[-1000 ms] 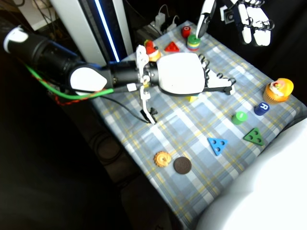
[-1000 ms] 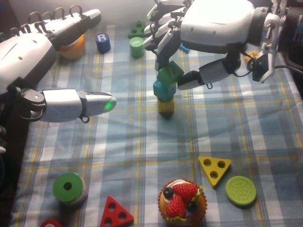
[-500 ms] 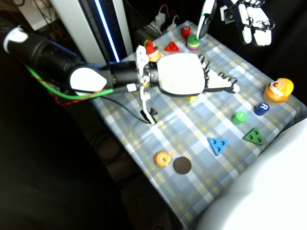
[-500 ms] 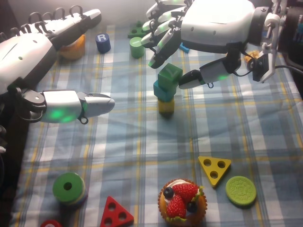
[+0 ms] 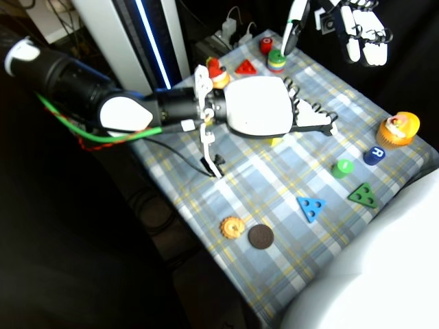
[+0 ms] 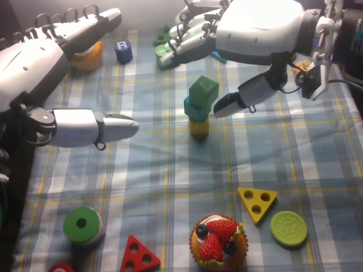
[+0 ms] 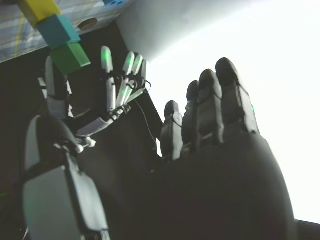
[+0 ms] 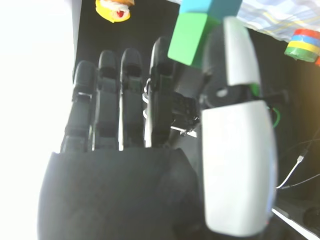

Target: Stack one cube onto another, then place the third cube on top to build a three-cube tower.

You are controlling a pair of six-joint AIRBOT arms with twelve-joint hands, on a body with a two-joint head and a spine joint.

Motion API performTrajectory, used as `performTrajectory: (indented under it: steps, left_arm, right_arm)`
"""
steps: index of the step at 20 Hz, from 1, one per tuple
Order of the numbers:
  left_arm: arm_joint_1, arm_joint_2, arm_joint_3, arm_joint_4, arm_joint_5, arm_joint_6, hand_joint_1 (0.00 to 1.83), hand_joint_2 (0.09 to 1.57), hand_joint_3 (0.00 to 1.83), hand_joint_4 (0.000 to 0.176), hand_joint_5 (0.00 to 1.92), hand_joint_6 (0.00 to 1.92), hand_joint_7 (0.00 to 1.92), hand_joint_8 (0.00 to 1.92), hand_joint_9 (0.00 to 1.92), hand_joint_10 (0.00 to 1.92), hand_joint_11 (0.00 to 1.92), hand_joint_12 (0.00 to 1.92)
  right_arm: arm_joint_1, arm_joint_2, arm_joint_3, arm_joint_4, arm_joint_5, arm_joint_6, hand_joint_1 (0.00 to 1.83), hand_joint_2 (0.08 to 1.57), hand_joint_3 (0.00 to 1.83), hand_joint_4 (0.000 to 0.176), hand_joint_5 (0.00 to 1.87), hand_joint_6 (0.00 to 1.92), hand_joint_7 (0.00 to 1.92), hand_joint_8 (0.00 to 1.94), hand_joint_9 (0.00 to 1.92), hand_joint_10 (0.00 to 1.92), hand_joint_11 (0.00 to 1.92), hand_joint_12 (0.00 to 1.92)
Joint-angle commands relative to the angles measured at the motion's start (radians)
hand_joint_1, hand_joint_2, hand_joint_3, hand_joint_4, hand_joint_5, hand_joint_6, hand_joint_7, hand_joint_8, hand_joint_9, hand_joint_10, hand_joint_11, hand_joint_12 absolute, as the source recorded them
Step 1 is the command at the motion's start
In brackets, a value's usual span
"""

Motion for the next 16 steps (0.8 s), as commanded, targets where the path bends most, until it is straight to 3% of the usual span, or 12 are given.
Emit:
performTrajectory:
  steps: [1, 3, 5, 6, 8, 9, 10, 11, 13, 14, 15, 16]
  left_arm:
    - [-0.012, -0.001, 0.004, 0.033, -0.12, -0.004, 0.77, 0.82, 0.0, 0.176, 0.13, 0.0, 0.13, 0.0, 0.12, 0.0, 0.0, 0.4]
    - [-0.009, -0.001, -0.001, 0.027, -0.137, -0.004, 0.75, 0.81, 0.0, 0.176, 0.11, 0.0, 0.13, 0.0, 0.14, 0.0, 0.0, 0.43]
    - [0.001, -0.001, -0.011, 0.023, -0.155, -0.009, 0.73, 0.81, 0.0, 0.176, 0.08, 0.0, 0.14, 0.0, 0.14, 0.0, 0.0, 0.47]
    - [0.007, 0.007, -0.016, 0.038, -0.168, -0.058, 0.73, 0.81, 0.0, 0.176, 0.07, 0.0, 0.12, 0.0, 0.13, 0.0, 0.0, 0.47]
    - [0.017, 0.031, -0.01, 0.089, -0.206, -0.227, 0.71, 0.79, 0.0, 0.176, 0.07, 0.0, 0.08, 0.01, 0.06, 0.02, 0.0, 0.31]
    - [0.023, 0.045, -0.005, 0.12, -0.236, -0.314, 0.73, 0.77, 0.0, 0.172, 0.09, 0.0, 0.08, 0.0, 0.07, 0.01, 0.0, 0.28]
    - [0.032, 0.059, -0.004, 0.149, -0.266, -0.388, 0.71, 0.77, 0.0, 0.176, 0.06, 0.0, 0.07, 0.0, 0.06, 0.0, 0.0, 0.25]
    - [0.038, 0.066, -0.004, 0.16, -0.28, -0.416, 0.71, 0.77, 0.0, 0.176, 0.06, 0.0, 0.07, 0.0, 0.06, 0.0, 0.0, 0.25]
    - [0.074, 0.092, -0.002, 0.208, -0.35, -0.573, 0.73, 0.75, 0.0, 0.176, 0.04, 0.0, 0.06, 0.0, 0.04, 0.0, 0.0, 0.17]
    - [0.105, 0.107, 0.008, 0.239, -0.404, -0.712, 0.76, 0.75, 0.0, 0.176, 0.01, 0.0, 0.06, 0.0, 0.03, 0.0, 0.0, 0.07]
    - [0.138, 0.112, 0.024, 0.257, -0.45, -0.835, 0.78, 0.73, 0.0, 0.176, 0.0, 0.0, 0.07, 0.0, 0.03, 0.0, 0.0, 0.02]
    - [0.174, 0.112, 0.043, 0.263, -0.506, -0.943, 0.81, 0.72, 0.0, 0.176, 0.0, 0.0, 0.09, 0.01, 0.05, 0.01, 0.0, 0.01]
  right_arm:
    - [0.008, -0.001, -0.006, 0.046, 0.09, 0.005, 0.98, 0.85, 0.0, 0.016, 0.37, 0.0, 0.42, 0.0, 0.29, 0.01, 0.0, 0.41]
    - [0.008, 0.009, -0.023, 0.053, 0.099, 0.005, 0.98, 0.84, 0.0, 0.071, 0.25, 0.0, 0.28, 0.0, 0.21, 0.0, 0.0, 0.32]
    - [0.008, 0.036, -0.042, 0.079, 0.125, 0.005, 0.99, 0.84, 0.0, 0.057, 0.19, 0.0, 0.2, 0.0, 0.17, 0.0, 0.0, 0.33]
    - [0.0, 0.069, -0.056, 0.108, 0.168, 0.004, 0.97, 0.84, 0.0, 0.036, 0.14, 0.0, 0.15, 0.0, 0.14, 0.0, 0.0, 0.34]
    - [-0.039, 0.148, -0.099, 0.209, 0.24, -0.026, 0.96, 0.85, 0.0, 0.028, 0.05, 0.0, 0.07, 0.0, 0.06, 0.0, 0.0, 0.22]
    - [-0.076, 0.199, -0.137, 0.295, 0.299, -0.076, 0.89, 0.83, 0.0, 0.06, 0.01, 0.0, 0.01, 0.0, 0.01, 0.0, 0.0, 0.06]
    - [-0.117, 0.243, -0.172, 0.373, 0.36, -0.133, 0.8, 0.81, 0.0, 0.118, 0.0, 0.0, 0.0, 0.0, 0.0, 0.0, 0.0, 0.0]
    - [-0.138, 0.26, -0.191, 0.413, 0.398, -0.157, 0.8, 0.81, 0.0, 0.118, 0.0, 0.0, 0.0, 0.0, 0.0, 0.0, 0.0, 0.0]
    - [-0.24, 0.334, -0.262, 0.546, 0.557, -0.237, 0.66, 0.85, 0.01, 0.087, 0.0, 0.0, 0.03, 0.01, 0.02, 0.01, 0.0, 0.0]
    - [-0.311, 0.369, -0.309, 0.634, 0.664, -0.296, 0.61, 0.92, 0.01, 0.065, 0.05, 0.0, 0.12, 0.01, 0.09, 0.02, 0.0, 0.0]
    - [-0.366, 0.394, -0.346, 0.708, 0.748, -0.343, 0.6, 0.98, 0.01, 0.064, 0.04, 0.0, 0.12, 0.0, 0.11, 0.01, 0.0, 0.0]
    - [-0.424, 0.411, -0.373, 0.77, 0.844, -0.378, 0.62, 1.08, 0.01, 0.027, 0.1, 0.0, 0.2, 0.01, 0.21, 0.02, 0.09, 0.04]
